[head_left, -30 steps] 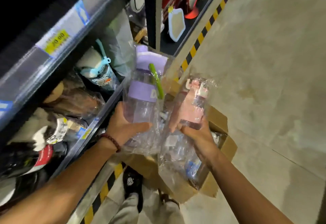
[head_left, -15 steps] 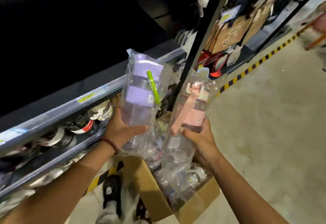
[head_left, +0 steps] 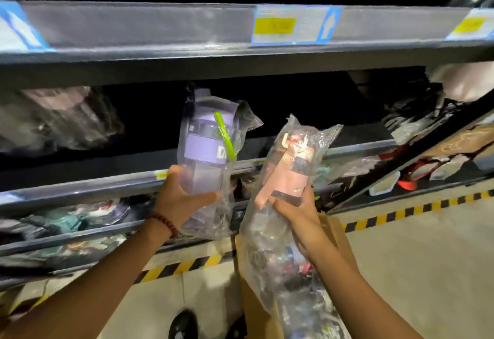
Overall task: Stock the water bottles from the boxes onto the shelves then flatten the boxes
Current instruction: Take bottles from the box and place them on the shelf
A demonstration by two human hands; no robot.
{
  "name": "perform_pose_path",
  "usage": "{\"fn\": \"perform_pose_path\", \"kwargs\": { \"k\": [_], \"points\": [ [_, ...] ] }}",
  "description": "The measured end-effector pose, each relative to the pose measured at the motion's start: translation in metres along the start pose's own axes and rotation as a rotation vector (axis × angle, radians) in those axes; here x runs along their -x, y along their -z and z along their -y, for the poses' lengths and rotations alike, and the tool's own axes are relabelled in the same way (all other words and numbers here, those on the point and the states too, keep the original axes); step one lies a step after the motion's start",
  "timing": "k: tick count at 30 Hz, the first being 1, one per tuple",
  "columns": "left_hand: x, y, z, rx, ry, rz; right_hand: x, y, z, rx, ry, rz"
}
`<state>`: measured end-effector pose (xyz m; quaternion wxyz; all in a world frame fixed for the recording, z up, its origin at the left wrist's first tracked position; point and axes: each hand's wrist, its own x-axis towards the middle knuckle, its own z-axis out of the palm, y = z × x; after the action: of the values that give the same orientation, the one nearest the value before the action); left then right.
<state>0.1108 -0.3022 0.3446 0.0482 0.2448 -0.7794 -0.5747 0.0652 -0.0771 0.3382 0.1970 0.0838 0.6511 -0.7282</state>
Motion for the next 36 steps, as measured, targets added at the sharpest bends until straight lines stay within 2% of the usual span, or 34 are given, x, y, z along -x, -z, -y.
{"fn": "perform_pose_path", "kwargs": {
  "k": [6, 15, 21, 28, 32, 36],
  "points": [
    [-0.002, 0.062, 0.031, 0.136, 0.090, -0.031, -0.003, -0.079, -0.005, 0.126, 0.012, 0.119],
    [-0.021, 0.117, 0.038, 0.153, 0.041, -0.097, -0.022, -0.150, 0.001, 0.202, 0.061, 0.147],
    [-0.043, 0.111, 0.027, 0.140, 0.049, -0.067, -0.050, -0.152, 0.027, 0.191, 0.092, 0.170],
    [-0.066, 0.086, -0.010, 0.322, 0.071, -0.084, -0.077, -0.130, 0.064, 0.149, 0.096, 0.189],
    [-0.072, 0.071, -0.028, 0.309, 0.143, -0.095, -0.092, -0.119, 0.073, 0.123, 0.074, 0.107],
    [-0.073, 0.060, -0.032, 0.282, 0.168, -0.103, -0.102, -0.109, 0.072, 0.102, 0.055, 0.133]
  ]
}}
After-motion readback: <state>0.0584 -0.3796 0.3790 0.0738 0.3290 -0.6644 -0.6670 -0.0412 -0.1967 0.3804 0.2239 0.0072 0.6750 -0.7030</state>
